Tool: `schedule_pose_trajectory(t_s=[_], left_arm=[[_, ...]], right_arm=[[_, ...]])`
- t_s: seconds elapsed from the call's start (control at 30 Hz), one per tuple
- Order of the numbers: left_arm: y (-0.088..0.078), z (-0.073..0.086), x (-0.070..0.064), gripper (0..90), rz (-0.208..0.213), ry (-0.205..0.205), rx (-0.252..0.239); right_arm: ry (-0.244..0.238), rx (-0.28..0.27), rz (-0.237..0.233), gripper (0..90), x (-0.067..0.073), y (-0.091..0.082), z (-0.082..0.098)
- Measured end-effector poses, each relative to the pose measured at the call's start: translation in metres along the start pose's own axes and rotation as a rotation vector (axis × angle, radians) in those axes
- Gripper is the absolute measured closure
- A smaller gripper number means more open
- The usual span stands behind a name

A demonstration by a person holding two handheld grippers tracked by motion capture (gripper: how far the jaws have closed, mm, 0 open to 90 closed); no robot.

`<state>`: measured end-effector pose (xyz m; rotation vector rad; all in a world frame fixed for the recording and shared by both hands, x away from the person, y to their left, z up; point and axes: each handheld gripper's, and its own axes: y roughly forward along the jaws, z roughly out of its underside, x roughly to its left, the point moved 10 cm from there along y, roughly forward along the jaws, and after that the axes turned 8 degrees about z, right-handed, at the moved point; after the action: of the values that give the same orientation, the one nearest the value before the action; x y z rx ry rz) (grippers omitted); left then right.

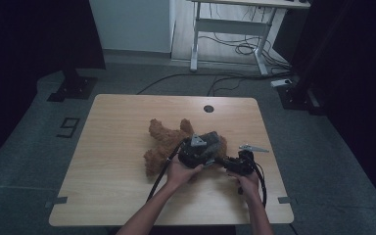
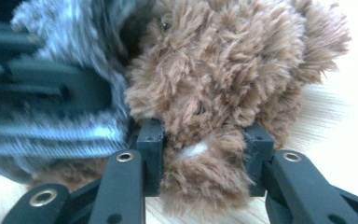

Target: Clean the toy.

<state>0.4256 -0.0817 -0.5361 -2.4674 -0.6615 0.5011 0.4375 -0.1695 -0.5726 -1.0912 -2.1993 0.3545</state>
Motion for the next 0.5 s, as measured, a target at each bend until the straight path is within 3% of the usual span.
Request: schedule_pose_trajectory(t_s=[0.2,0.37,0.5], left_arm=[[0.005,0.023,-0.009,76.5,0.020,0.012,0.046],[0.018,0.041,-0.018,76.6,0.035,0.020,0.085],[0.023,0.049,-0.022,76.5,0.024,0.060,0.129]], right_arm=[[0.003,-0.006,0.002,63.2,0.001,0.000,-0.001],[0.003,-0.005,0.010,64.0,0.000,0.001,0.000],[0.009,-0.005,0.008,64.0,-0.001,0.001,0.000]])
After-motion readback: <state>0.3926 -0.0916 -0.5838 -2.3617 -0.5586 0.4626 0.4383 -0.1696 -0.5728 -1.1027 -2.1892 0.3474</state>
